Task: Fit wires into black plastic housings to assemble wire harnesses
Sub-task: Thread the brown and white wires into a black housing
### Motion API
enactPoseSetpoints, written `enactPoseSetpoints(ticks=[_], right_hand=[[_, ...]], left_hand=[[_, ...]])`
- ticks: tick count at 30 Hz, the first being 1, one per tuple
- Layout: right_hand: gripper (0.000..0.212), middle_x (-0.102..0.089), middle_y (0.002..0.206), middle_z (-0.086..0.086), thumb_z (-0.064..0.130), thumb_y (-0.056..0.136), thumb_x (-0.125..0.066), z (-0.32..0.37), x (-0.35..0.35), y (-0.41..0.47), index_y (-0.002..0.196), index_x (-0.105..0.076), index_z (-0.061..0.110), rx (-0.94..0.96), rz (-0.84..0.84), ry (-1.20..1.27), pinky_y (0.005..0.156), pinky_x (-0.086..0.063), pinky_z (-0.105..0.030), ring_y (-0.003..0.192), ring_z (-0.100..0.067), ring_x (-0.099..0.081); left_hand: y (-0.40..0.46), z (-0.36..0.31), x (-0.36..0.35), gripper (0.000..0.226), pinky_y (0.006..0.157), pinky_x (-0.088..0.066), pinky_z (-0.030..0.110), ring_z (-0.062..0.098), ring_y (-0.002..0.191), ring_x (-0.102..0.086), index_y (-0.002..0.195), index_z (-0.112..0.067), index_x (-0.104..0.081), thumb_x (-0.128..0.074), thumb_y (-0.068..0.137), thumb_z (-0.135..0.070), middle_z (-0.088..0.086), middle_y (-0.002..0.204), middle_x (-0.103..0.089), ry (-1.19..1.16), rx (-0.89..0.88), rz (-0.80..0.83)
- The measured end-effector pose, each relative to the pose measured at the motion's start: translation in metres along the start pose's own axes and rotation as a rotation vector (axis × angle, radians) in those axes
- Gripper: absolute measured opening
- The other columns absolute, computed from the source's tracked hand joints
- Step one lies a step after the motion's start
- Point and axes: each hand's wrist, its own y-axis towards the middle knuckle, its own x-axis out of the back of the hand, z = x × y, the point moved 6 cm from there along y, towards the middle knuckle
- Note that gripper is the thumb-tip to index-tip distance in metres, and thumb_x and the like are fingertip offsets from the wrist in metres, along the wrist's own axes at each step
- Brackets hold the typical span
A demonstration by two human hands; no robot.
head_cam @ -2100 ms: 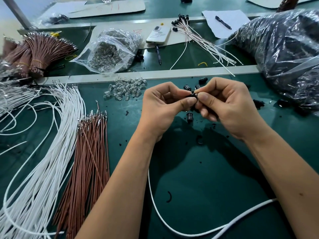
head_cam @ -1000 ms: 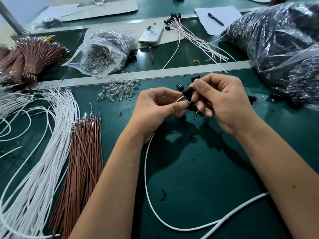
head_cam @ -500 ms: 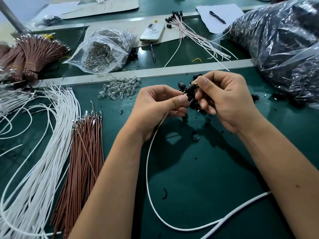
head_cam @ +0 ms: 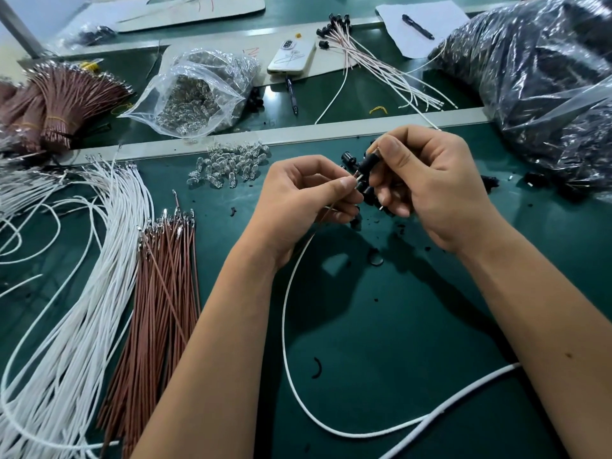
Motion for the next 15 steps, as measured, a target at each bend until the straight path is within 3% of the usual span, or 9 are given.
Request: enactPoseSetpoints(ticks=[4, 9, 15], right_hand=[[0.019, -0.066, 0.066, -0.005, 0.014, 0.104, -0.061, 0.001, 0.002, 0.000, 0.096, -0.066, -0.003, 0.007, -0.007, -0.026, 0.036, -0.036, -0.021, 0.047, -0.015, -0.055], [0.017, -0.066, 0.064, -0.003, 0.012, 0.103, -0.062, -0.004, -0.001, -0.001, 0.089, -0.065, 0.002, -0.043, 0.005, -0.050, 0.035, -0.034, -0.020, 0.045, -0.012, -0.054], [0.023, -0.060, 0.069, -0.002, 0.006, 0.108, -0.048, -0.007, 0.023, 0.006, 0.087, -0.057, 0.008, -0.186, -0.191, 0.242, 0.035, -0.030, -0.017, 0.053, -0.011, -0.048]], left_hand=[[0.000, 0.000, -0.001, 0.010, 0.067, -0.060, 0.032, 0.022, 0.067, -0.068, 0.083, -0.004, -0.067, -0.067, 0.093, -0.002, 0.016, 0.079, -0.074, -0.010, -0.006, -0.006], [0.001, 0.000, -0.004, 0.011, 0.055, -0.052, 0.023, 0.016, 0.055, -0.064, 0.080, -0.003, -0.069, -0.071, 0.090, -0.004, 0.012, 0.072, -0.072, -0.001, -0.020, -0.008], [0.003, 0.002, 0.002, 0.010, 0.053, -0.050, 0.021, 0.015, 0.053, -0.062, 0.079, 0.000, -0.069, -0.071, 0.089, 0.000, 0.014, 0.070, -0.071, -0.021, -0.035, -0.045]])
